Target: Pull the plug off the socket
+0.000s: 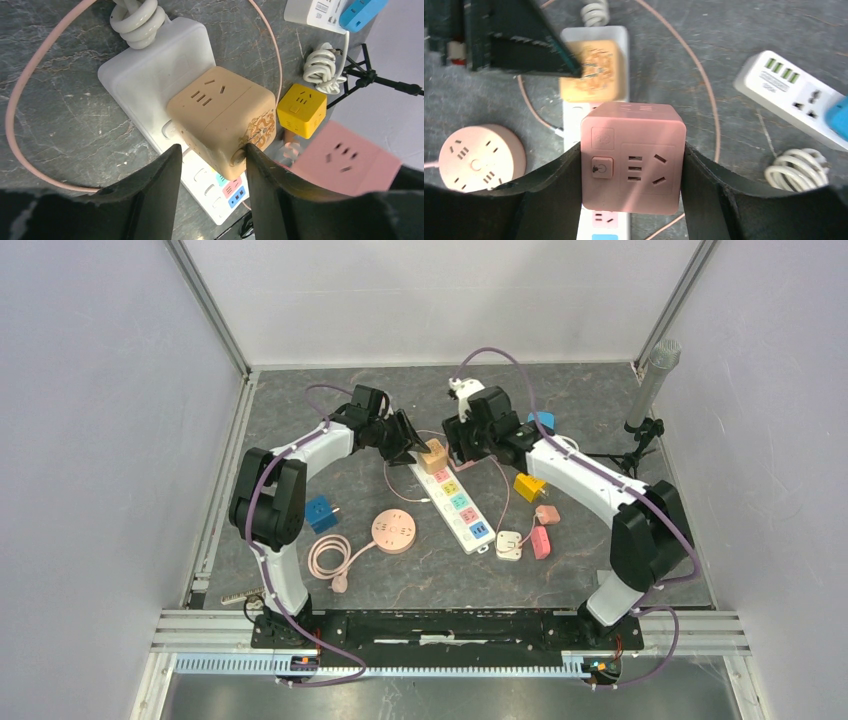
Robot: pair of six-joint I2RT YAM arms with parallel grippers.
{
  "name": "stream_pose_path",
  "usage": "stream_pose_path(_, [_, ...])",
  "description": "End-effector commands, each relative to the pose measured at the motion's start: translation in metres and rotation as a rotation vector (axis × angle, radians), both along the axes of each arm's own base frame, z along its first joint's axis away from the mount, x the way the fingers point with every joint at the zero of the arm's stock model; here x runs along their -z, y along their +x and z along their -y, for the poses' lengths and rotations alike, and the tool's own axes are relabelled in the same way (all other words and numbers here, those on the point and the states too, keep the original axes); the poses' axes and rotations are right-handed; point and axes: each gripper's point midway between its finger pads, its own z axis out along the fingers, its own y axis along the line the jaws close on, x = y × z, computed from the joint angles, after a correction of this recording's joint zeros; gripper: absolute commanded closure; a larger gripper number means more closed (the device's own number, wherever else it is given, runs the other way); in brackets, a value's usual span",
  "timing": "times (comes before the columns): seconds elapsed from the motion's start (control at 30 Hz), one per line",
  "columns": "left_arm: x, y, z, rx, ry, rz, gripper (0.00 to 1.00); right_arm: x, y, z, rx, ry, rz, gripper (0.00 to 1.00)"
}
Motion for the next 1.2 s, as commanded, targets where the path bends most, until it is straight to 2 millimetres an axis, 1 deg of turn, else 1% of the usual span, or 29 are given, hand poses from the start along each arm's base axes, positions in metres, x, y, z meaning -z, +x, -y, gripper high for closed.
stream_pose_path(0.0, [0.005,-0.015,-0.014,0.066,0.096,-0.037,0.39,-0.023,0.022,0.029,0.108,0.061,0.038,1.0])
stream_pose_path(0.03, [-0.01,-0.01,-0.009,0.081,0.071,-0.003,0.36,-0.013,0.024,0.038,0.13,0.06,0.008,1.0])
stream_pose_path(0.07, [-0.025,-0.006,-0.006,0.091,0.053,0.032,0.3,-0.006,0.024,0.044,0.139,0.071,-0.021,1.0])
stream_pose_path(0.1, [-0.041,-0.001,-0.004,0.097,0.039,0.075,0.24,0.002,0.022,0.047,0.135,0.085,-0.051,1.0])
stream_pose_path(0.17, [-0.066,0.006,-0.004,0.099,0.034,0.142,0.16,0.015,0.019,0.05,0.122,0.11,-0.109,1.0])
stream_pose_path(0.27, [-0.092,0.013,-0.013,0.075,0.058,0.21,0.06,0.032,0.015,0.048,0.093,0.131,-0.182,0.98])
stream_pose_path(0.33, [-0.1,0.017,-0.028,0.035,0.103,0.239,0.03,0.041,0.011,0.044,0.069,0.153,-0.22,0.92])
stream_pose_path(0.37, [-0.102,0.019,-0.037,0.006,0.138,0.25,0.02,0.044,0.009,0.041,0.057,0.168,-0.238,0.91])
stream_pose_path(0.47, [-0.111,0.022,-0.07,-0.084,0.269,0.293,0.0,0.056,0.002,0.034,0.024,0.198,-0.297,0.88])
stream_pose_path(0.53, [-0.126,0.022,-0.089,-0.127,0.35,0.365,0.0,0.065,0.0,0.034,0.023,0.206,-0.331,0.84])
stream_pose_path(0.57, [-0.134,0.022,-0.096,-0.133,0.38,0.398,0.0,0.068,-0.002,0.033,0.022,0.21,-0.345,0.81])
stream_pose_path(0.63, [-0.152,0.021,-0.107,-0.133,0.433,0.472,0.0,0.074,-0.004,0.034,0.025,0.217,-0.368,0.71])
stream_pose_path(0.67, [-0.159,0.02,-0.112,-0.139,0.455,0.501,0.0,0.076,-0.003,0.034,0.029,0.217,-0.371,0.65])
stream_pose_path(0.73, [-0.172,0.017,-0.117,-0.131,0.476,0.554,0.0,0.078,-0.001,0.037,0.045,0.208,-0.368,0.5])
stream_pose_path(0.8, [-0.18,0.014,-0.12,-0.126,0.486,0.588,0.0,0.075,0.004,0.043,0.075,0.195,-0.344,0.38])
stream_pose_path(0.9, [-0.188,0.009,-0.125,-0.151,0.487,0.625,0.0,0.066,0.013,0.049,0.109,0.185,-0.297,0.24])
stream_pose_path(1.07, [-0.201,0.003,-0.125,-0.172,0.451,0.7,0.0,0.05,0.021,0.054,0.124,0.169,-0.225,0.09])
stream_pose_path(1.17, [-0.204,0.003,-0.122,-0.16,0.435,0.717,0.0,0.037,0.023,0.058,0.13,0.168,-0.182,0.07])
